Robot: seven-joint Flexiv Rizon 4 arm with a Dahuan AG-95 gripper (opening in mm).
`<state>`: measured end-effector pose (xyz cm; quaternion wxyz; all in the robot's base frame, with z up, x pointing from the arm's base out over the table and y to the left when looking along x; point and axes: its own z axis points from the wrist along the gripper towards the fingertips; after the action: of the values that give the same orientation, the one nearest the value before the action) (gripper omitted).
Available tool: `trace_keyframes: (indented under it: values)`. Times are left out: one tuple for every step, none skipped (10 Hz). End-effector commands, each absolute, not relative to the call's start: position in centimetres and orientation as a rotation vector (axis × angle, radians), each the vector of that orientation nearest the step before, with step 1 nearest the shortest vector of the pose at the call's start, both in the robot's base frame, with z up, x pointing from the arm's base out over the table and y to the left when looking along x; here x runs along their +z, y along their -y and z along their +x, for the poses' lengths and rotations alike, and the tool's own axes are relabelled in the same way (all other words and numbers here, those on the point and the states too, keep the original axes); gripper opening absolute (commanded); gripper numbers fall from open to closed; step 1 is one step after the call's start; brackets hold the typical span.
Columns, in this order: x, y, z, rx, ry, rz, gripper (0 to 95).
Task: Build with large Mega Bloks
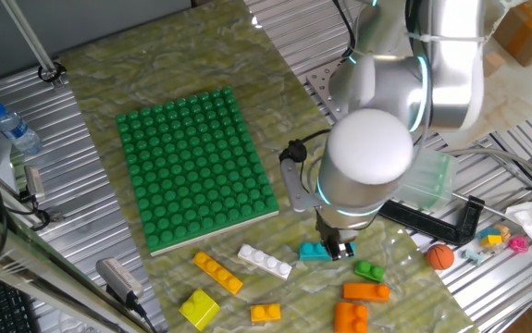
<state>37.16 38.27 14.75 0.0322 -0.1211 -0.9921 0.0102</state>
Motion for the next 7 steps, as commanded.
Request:
trace_keyframes:
  values:
    - [14.8,-38.1,37.1,0.042,3.088,-0.336,38.0]
    - [14.8,-38.1,37.1,0.027,3.072,-0.324,38.0]
    - [14.4,-38.2,36.4,0.012,3.071,-0.324,38.0]
    - [12.7,-38.4,34.4,0.001,3.08,-0.338,38.0]
    - [11.3,-38.7,33.2,0.007,3.06,-0.389,38.0]
    - [10.6,-38.8,32.8,0.022,3.044,-0.392,38.0]
    - [9.8,-38.8,32.7,0.045,3.038,-0.393,38.0]
